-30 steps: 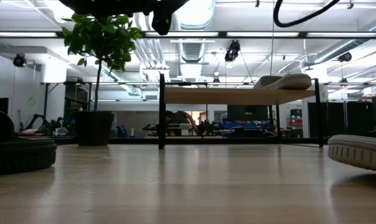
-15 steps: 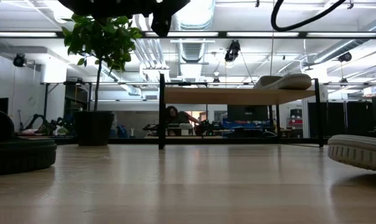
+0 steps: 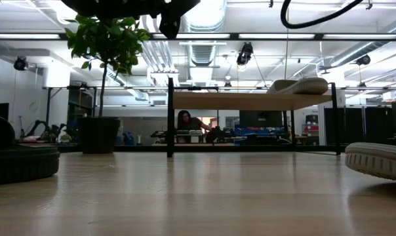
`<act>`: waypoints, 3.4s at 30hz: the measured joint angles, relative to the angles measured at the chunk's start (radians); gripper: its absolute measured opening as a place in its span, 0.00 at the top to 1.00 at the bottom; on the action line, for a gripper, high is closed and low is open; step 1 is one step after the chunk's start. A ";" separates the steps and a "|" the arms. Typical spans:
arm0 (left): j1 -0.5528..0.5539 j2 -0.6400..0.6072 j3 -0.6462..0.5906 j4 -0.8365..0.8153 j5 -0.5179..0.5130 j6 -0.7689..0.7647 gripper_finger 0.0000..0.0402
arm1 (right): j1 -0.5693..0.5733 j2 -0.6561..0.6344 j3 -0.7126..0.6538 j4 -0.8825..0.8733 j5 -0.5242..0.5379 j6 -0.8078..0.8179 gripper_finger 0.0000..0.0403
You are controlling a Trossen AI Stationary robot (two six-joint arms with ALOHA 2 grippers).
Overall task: Pick and place slides into the shelf
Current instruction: Put the gray slide on the shelf
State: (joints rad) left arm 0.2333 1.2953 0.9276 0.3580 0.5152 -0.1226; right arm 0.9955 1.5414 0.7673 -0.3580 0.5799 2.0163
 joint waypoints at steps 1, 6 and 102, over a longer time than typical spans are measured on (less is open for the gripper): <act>0.000 0.000 0.000 0.000 0.000 0.000 0.60 | 0.000 0.000 0.000 0.000 0.000 0.000 0.50; 0.000 0.000 0.000 0.001 0.000 0.000 0.60 | 0.000 0.000 0.000 0.002 0.001 -0.002 0.50; 0.000 0.000 -0.002 0.000 -0.004 -0.003 0.60 | -0.001 -0.128 -0.003 0.070 0.621 -0.619 0.98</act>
State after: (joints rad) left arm 0.2329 1.2953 0.9257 0.3580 0.5109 -0.1257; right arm 0.9943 1.4129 0.7647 -0.2882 1.2012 1.3969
